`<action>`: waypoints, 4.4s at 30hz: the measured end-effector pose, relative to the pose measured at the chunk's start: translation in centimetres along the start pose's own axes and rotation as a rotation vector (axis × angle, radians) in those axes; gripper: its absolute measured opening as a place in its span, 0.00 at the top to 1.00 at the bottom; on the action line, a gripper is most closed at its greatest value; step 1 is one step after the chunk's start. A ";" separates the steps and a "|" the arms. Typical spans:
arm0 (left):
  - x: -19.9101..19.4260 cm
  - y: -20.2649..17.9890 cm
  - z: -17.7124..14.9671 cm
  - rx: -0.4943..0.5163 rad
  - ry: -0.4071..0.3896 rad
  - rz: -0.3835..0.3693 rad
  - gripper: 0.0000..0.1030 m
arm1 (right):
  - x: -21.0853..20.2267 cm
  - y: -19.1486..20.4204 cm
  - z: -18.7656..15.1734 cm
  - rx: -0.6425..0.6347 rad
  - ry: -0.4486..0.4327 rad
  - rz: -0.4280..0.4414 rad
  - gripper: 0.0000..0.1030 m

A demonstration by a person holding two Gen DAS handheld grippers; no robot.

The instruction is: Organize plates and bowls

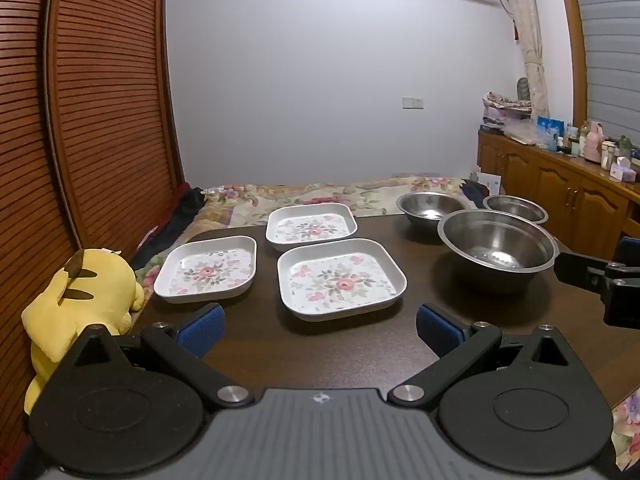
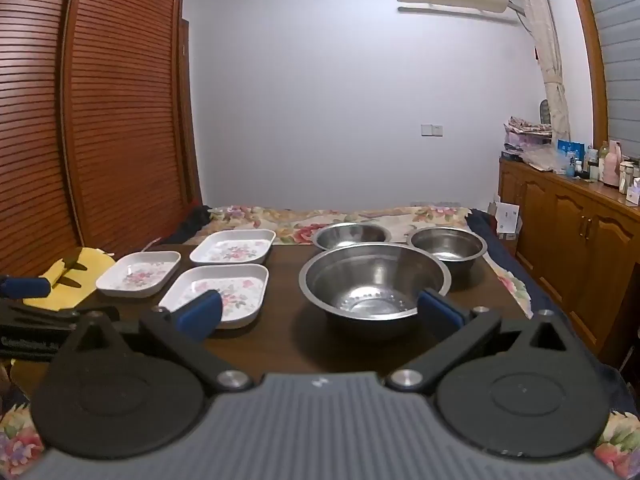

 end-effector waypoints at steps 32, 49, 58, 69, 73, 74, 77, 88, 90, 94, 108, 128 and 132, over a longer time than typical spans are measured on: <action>-0.6 0.7 0.4 -0.022 -0.025 0.006 0.00 | -0.1 -0.1 -0.3 -0.009 -0.001 -0.009 0.00; -0.6 0.9 0.2 -0.025 -0.023 0.005 0.00 | -0.1 -0.5 -0.4 -0.004 0.001 -0.021 0.00; -0.5 1.0 0.0 -0.026 -0.019 0.006 0.00 | 0.0 -0.6 -0.5 -0.005 0.004 -0.017 0.00; -0.3 0.9 -0.2 -0.027 -0.015 0.006 0.00 | 0.1 -0.6 -0.7 -0.001 0.006 -0.015 0.00; -0.3 0.9 -0.2 -0.027 -0.015 0.005 0.00 | 0.1 -0.5 -0.7 -0.003 0.005 -0.017 0.00; -0.3 0.9 -0.2 -0.027 -0.015 0.005 0.00 | 0.1 -0.5 -0.7 -0.003 0.004 -0.017 0.00; -0.3 0.9 -0.2 -0.027 -0.014 0.005 0.00 | 0.1 -0.5 -0.7 -0.004 0.005 -0.016 0.00; 0.2 1.1 -0.8 -0.029 0.007 0.006 0.00 | 0.1 -0.3 -0.9 -0.008 0.010 -0.012 0.00; 0.7 1.2 -1.2 -0.030 0.026 0.008 0.00 | 0.2 -0.3 -1.0 -0.009 0.011 -0.010 0.00; 1.7 1.6 -1.9 -0.036 0.066 -0.001 0.00 | 0.6 -0.2 -1.3 -0.010 0.020 -0.007 0.00; 5.2 4.4 -1.7 -0.072 0.128 -0.019 0.00 | 3.0 1.9 -1.4 -0.059 0.044 0.052 0.00; 9.9 9.8 1.5 -0.078 0.089 0.011 0.00 | 8.4 7.2 1.2 -0.159 0.063 0.171 0.00; 10.9 10.2 1.7 -0.093 0.081 -0.031 0.00 | 10.0 7.7 0.9 -0.163 0.093 0.190 0.00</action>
Point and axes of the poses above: each gripper's, at about its wrist camera, not at the fingertips, and x roughly the way its jaws point, y to its left, z to its top, the point moved 2 cm from there along x, roughly the way its jaws point, and after that the axes turned 4 degrees about -y, right-handed, at the moved point
